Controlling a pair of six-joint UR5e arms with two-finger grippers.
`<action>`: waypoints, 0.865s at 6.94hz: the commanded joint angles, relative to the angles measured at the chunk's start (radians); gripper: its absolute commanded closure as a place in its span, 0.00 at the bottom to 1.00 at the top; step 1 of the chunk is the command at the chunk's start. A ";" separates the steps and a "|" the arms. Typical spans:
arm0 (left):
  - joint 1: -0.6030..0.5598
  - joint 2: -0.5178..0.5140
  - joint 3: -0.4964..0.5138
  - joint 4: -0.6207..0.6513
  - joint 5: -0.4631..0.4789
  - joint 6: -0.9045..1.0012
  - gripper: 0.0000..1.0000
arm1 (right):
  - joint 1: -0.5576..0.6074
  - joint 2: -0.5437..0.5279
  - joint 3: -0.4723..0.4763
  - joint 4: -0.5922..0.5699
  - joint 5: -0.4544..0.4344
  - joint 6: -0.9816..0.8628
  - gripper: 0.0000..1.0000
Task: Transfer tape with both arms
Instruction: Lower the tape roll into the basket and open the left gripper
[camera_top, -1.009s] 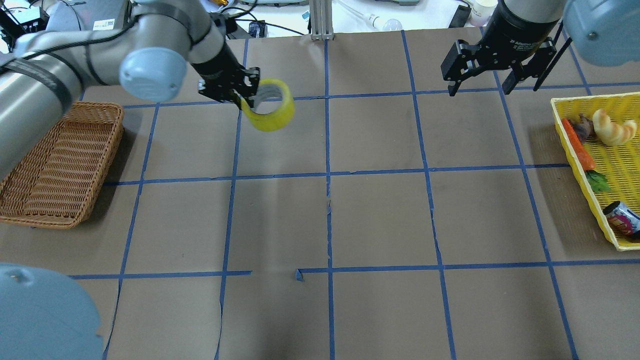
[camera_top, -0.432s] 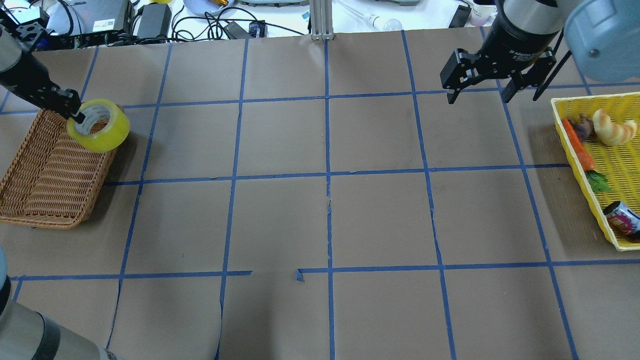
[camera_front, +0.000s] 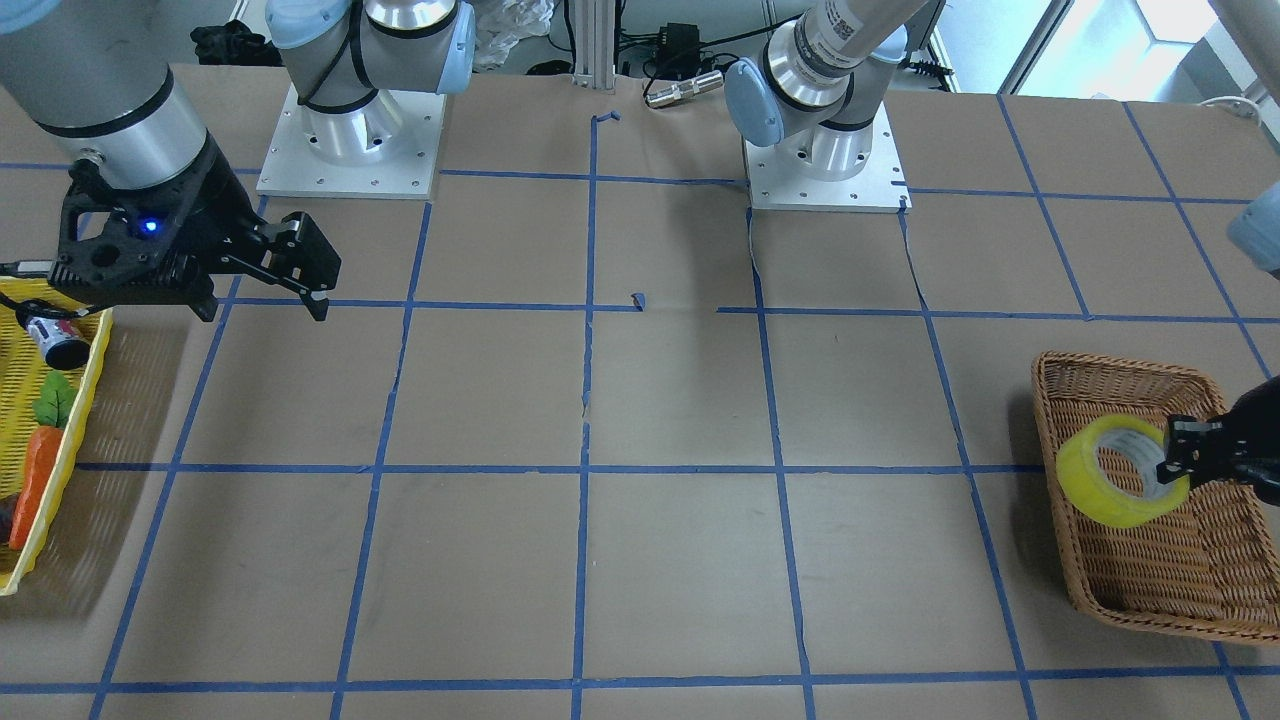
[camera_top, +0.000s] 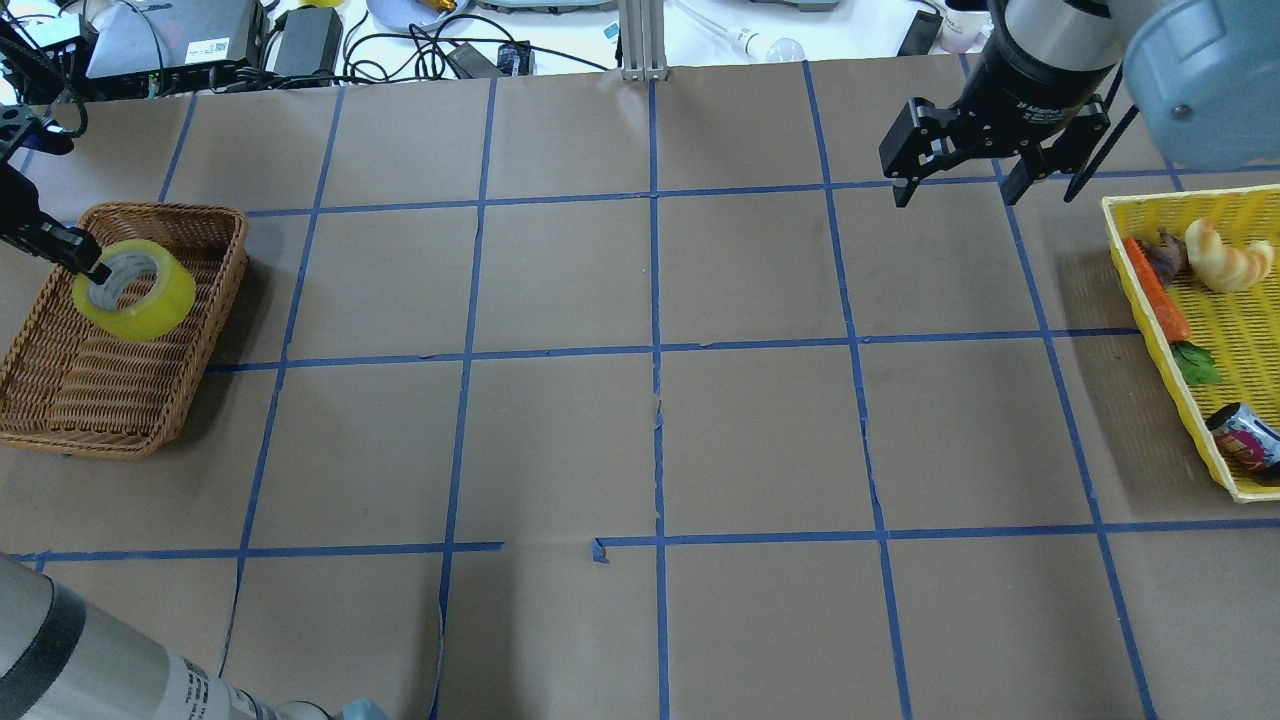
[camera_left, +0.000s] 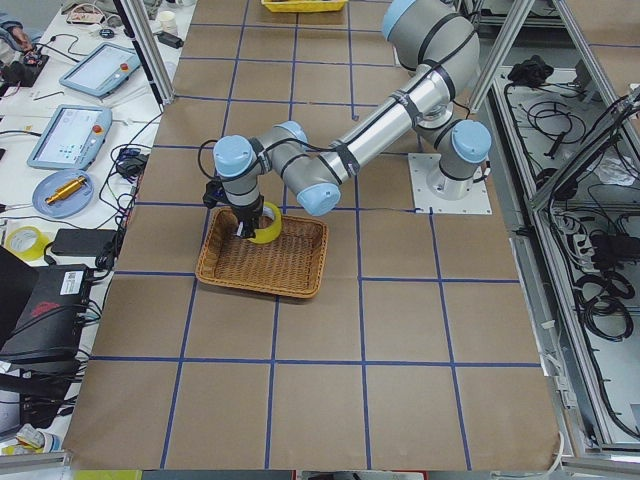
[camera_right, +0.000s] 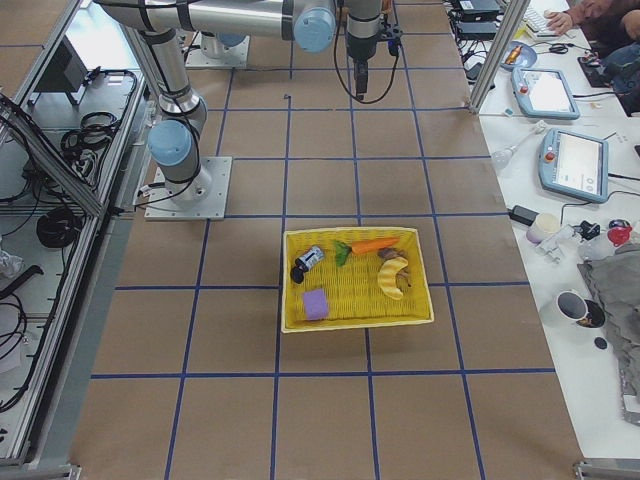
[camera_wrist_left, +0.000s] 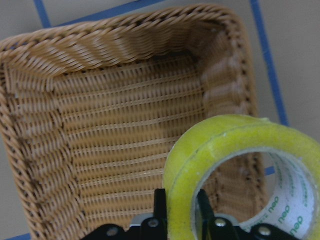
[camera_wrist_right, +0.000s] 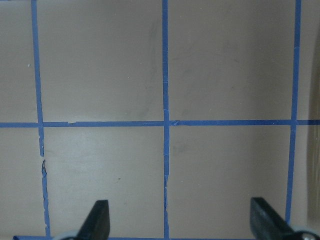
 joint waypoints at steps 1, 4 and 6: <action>0.014 -0.040 -0.012 0.034 -0.002 0.024 0.91 | 0.000 0.003 0.003 -0.001 0.001 0.001 0.00; 0.012 -0.058 -0.008 0.039 -0.013 0.009 0.00 | 0.000 0.003 0.002 -0.001 -0.001 0.000 0.00; -0.091 0.052 0.005 -0.085 0.000 -0.150 0.00 | 0.000 0.001 0.002 -0.001 -0.002 0.000 0.00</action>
